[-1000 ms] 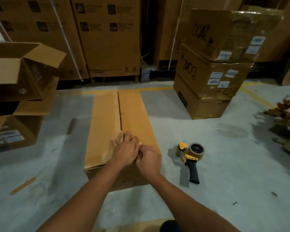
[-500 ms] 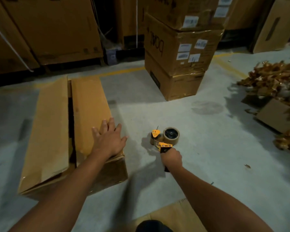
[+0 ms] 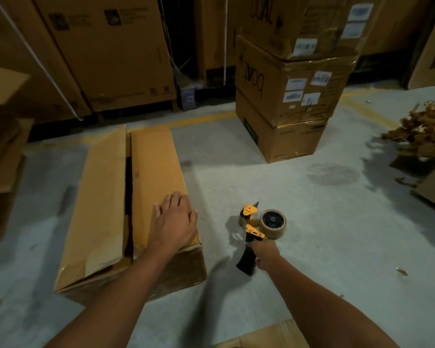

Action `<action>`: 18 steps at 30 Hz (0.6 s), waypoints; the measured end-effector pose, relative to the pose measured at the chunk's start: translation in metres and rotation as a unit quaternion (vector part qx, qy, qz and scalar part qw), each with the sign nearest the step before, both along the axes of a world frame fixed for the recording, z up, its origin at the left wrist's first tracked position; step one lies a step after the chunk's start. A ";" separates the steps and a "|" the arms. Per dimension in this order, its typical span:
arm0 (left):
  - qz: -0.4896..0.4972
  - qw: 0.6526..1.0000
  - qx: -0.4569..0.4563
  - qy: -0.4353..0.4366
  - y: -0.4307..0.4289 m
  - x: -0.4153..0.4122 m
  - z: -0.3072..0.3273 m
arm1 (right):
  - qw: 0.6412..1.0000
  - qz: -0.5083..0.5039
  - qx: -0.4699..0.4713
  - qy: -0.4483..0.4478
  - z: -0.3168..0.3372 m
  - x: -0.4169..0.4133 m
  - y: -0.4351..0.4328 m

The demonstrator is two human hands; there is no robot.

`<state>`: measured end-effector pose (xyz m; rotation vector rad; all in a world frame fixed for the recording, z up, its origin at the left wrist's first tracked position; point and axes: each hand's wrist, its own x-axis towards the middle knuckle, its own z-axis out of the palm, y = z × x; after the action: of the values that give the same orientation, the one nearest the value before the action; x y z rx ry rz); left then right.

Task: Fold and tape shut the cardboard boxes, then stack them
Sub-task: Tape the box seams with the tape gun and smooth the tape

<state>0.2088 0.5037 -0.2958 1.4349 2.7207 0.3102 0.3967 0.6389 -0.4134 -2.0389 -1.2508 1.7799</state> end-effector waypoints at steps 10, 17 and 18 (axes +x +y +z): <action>-0.006 0.995 -0.042 0.093 0.013 -0.028 0.000 | 0.983 -0.113 -0.094 0.108 -0.003 -0.017 0.000; -0.012 0.994 -0.022 0.104 0.004 -0.032 0.010 | 0.976 -0.104 -0.082 0.174 0.057 -0.045 -0.012; -0.013 0.993 -0.039 0.114 0.000 -0.034 0.014 | 0.975 -0.098 -0.070 0.184 0.062 -0.055 -0.014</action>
<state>0.1747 0.5033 -0.2820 1.5722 2.8471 0.0383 0.3413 0.6245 -0.3518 -1.7138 -0.8104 2.0722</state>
